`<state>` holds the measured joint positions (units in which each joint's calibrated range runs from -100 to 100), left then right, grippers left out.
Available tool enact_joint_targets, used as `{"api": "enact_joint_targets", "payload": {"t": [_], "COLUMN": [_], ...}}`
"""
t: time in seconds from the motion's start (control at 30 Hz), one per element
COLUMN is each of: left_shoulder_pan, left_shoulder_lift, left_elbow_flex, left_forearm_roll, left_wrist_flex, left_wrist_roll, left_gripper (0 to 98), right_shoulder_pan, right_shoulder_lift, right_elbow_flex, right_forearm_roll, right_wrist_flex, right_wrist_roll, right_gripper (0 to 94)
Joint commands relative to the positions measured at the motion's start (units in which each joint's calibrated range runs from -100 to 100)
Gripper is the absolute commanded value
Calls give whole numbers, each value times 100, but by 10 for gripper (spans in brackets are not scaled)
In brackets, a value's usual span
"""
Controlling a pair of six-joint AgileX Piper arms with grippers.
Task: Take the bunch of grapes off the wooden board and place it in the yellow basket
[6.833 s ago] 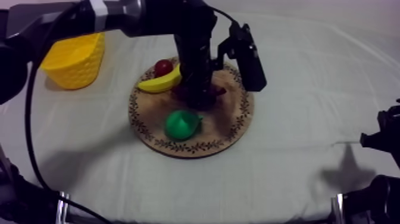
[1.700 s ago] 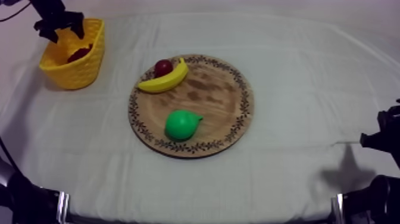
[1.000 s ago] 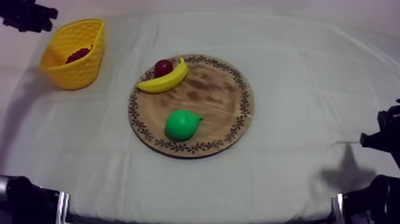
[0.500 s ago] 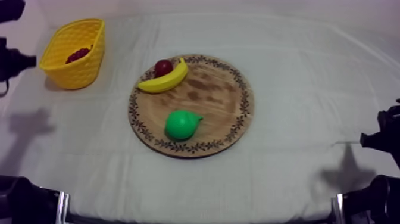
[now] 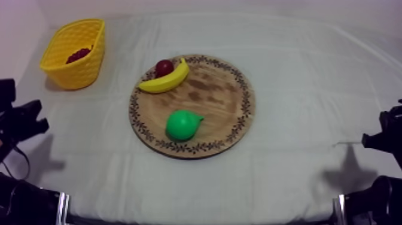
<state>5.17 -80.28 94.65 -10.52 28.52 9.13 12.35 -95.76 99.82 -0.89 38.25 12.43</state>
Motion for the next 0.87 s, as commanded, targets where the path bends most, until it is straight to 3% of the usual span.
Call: {"api": "enact_joint_targets", "payload": {"t": [0.0, 0.17, 0.27, 0.37, 0.47, 0.83], "left_shoulder_pan": [86, 226, 257, 269, 274, 276], "left_shoulder_lift": [-760, -1310, -1630, -1854, -1931, -1971], "left_elbow_flex": [312, 324, 329, 383, 410, 434], "left_forearm_roll": [312, 653, 766, 807, 822, 830], "left_wrist_flex": [149, 612, 694, 719, 726, 729], "left_wrist_roll": [-351, -653, -353, 36, 219, 186], "left_gripper": [0, 1, 1, 1, 1, 1], "right_shoulder_pan": [-2, -2, -2, -2, -2, -2], "right_shoulder_lift": [1, 1, 1, 1, 1, 1], "right_elbow_flex": [-5, -5, -5, -5, -5, -5], "right_forearm_roll": [-1, -1, -1, -1, -1, -1], "right_wrist_flex": [-2, -2, -2, -2, -2, -2], "right_wrist_roll": [2, 6, 3, 1, 0, 0], "right_gripper": [3, 3, 3, 3, 3, 3]}}
